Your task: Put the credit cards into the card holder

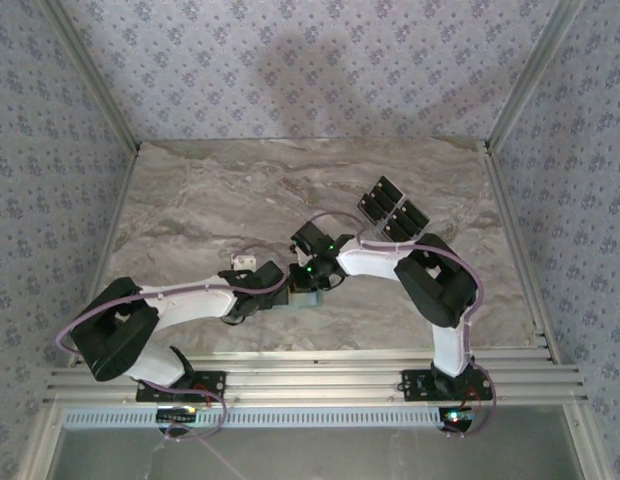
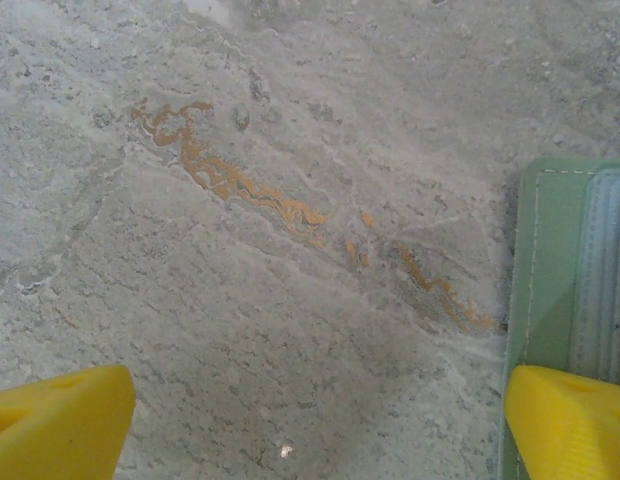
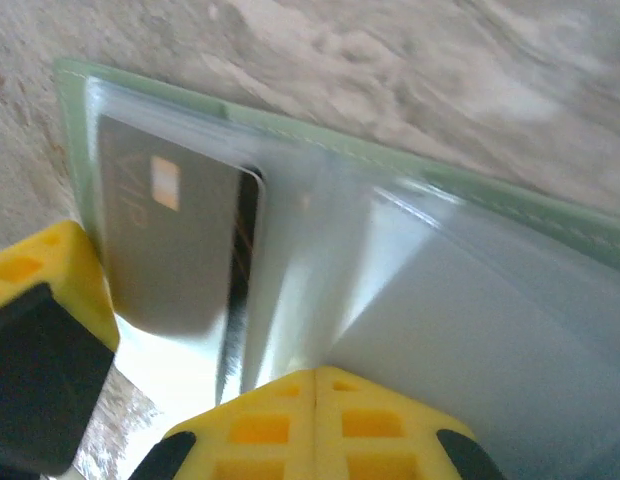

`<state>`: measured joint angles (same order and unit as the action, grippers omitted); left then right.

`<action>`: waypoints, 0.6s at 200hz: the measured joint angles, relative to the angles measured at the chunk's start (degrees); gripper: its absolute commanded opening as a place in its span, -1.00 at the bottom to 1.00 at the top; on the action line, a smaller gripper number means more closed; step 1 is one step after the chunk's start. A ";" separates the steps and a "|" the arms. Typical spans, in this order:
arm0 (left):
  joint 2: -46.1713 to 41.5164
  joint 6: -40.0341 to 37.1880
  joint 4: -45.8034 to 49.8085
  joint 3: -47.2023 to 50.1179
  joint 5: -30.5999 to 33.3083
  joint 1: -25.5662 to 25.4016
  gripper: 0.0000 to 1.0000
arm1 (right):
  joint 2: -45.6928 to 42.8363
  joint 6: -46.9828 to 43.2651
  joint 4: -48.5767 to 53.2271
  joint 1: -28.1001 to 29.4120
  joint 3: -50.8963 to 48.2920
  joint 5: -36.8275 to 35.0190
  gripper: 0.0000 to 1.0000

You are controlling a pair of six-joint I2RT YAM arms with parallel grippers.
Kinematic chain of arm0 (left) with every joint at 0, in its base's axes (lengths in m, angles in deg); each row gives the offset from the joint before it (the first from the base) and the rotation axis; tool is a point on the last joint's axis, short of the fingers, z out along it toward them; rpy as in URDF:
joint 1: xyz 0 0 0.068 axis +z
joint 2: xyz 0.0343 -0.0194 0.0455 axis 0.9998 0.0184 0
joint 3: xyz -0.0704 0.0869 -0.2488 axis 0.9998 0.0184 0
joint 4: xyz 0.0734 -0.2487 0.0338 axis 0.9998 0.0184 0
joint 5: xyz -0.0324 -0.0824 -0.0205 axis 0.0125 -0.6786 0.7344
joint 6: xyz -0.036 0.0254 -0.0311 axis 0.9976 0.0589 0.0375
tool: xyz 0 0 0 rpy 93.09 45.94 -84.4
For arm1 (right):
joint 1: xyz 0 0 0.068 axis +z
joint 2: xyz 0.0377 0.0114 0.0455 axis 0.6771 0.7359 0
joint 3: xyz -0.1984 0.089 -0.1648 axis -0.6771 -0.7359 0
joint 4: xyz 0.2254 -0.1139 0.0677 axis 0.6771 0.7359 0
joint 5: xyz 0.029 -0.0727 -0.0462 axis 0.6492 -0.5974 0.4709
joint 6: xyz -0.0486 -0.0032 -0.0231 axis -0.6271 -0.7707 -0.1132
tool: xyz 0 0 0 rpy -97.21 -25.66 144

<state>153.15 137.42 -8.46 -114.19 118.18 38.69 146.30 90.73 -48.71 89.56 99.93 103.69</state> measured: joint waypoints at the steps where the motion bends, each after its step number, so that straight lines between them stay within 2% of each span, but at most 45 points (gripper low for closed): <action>1: 0.00 -0.02 0.00 0.00 0.00 0.00 0.92 | -0.07 0.00 -0.04 -0.04 -0.09 0.02 -0.91; 77: -1.75 0.00 1.77 -0.02 0.04 0.11 0.93 | -2.64 -0.02 0.07 -2.16 -2.54 0.55 -0.91; 120: -6.08 -0.04 3.80 -0.02 0.57 3.41 0.94 | -3.23 -0.02 1.03 -1.42 -0.44 0.35 -0.92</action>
<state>147.08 137.38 -4.66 -114.21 118.75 42.10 143.07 90.70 -47.68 88.14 99.50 104.04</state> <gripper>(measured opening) 0.965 0.067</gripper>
